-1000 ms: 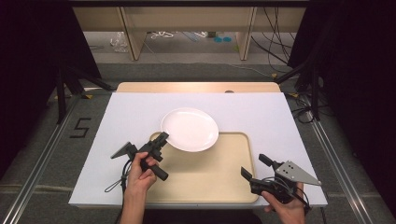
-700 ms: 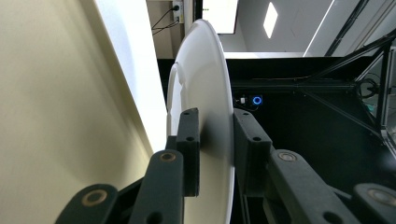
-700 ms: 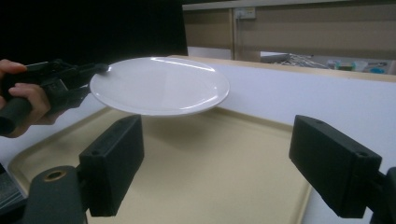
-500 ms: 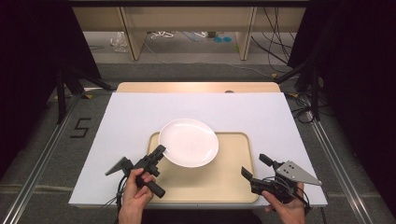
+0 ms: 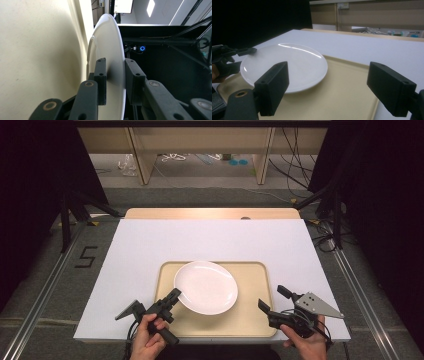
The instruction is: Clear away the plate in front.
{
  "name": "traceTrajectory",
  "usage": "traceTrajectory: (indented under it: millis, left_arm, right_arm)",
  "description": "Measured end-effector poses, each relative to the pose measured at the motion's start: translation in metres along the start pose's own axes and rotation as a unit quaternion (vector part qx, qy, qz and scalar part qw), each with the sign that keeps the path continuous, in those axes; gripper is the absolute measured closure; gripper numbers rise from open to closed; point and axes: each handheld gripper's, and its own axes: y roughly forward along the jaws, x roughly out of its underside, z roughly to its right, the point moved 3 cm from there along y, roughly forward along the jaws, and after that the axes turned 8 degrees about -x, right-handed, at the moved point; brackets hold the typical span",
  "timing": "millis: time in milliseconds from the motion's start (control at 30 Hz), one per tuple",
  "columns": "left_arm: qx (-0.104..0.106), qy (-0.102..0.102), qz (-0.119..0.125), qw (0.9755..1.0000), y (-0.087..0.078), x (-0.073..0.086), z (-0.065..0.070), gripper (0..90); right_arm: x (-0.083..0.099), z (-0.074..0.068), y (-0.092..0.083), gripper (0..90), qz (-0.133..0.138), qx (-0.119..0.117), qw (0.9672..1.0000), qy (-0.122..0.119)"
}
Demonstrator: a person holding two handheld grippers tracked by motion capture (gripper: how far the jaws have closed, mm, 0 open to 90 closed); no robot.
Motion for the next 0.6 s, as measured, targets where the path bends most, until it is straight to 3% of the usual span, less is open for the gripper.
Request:
traceTrajectory:
  millis: [333, 600]
  left_arm:
    - [-0.018, 0.009, 0.001, 0.9998, -0.0010, 0.0035, -0.0045, 72.9]
    - [-0.042, 0.051, 0.009, 0.9978, -0.0042, 0.0094, -0.0036, 76.1]
  right_arm:
    - [0.0000, 0.0002, -0.0003, 18.7, -0.001, 0.002, 1.0000, 0.000]
    - [-0.0004, -0.0001, 0.0000, 18.7, 0.004, -0.005, 1.0000, 0.002]
